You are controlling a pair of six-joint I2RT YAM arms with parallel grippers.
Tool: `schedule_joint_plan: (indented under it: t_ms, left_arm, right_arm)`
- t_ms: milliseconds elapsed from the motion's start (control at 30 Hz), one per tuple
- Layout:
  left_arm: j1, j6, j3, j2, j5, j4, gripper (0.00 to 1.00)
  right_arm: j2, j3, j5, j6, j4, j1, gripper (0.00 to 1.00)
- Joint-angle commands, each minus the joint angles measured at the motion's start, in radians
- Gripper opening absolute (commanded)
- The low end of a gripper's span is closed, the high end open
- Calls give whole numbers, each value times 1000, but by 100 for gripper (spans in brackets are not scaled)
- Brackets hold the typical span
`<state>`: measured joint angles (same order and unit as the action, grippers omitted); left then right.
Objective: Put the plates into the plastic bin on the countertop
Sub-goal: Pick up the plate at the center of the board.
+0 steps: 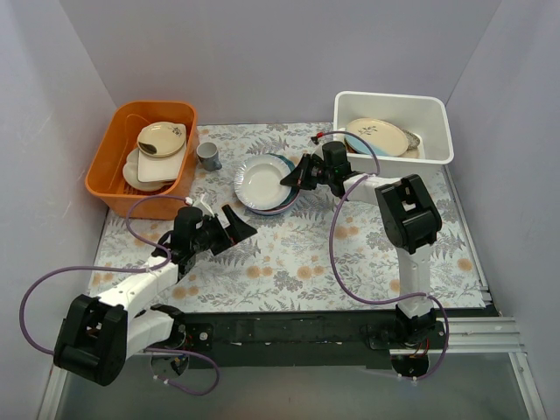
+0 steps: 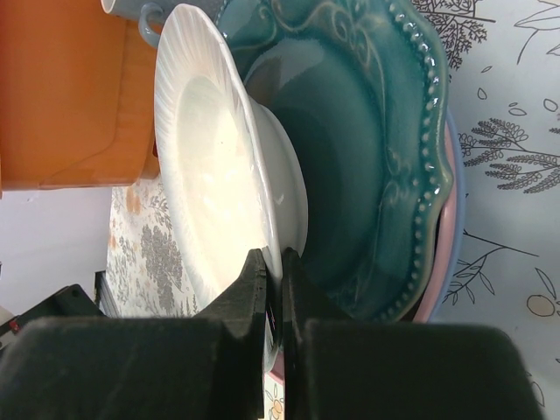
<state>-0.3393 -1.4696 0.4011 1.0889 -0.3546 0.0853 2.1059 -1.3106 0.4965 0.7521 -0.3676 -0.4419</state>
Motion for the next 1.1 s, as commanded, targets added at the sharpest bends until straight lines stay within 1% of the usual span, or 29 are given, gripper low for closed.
schedule_joint_plan:
  t_ms: [0,433,1067]
  left_arm:
    - [5,15,10,-49,25,-18,98]
    - [5,6,7,-46,16,-1,98]
    - [5,-9,-13,-60,16,27,98]
  right_arm:
    - [-53,19,-22,-43,-22,-8,1]
    - [-130,88,-33,-59,-31,-8,1]
    - [-182,83,-62,-79,-2,-8,1]
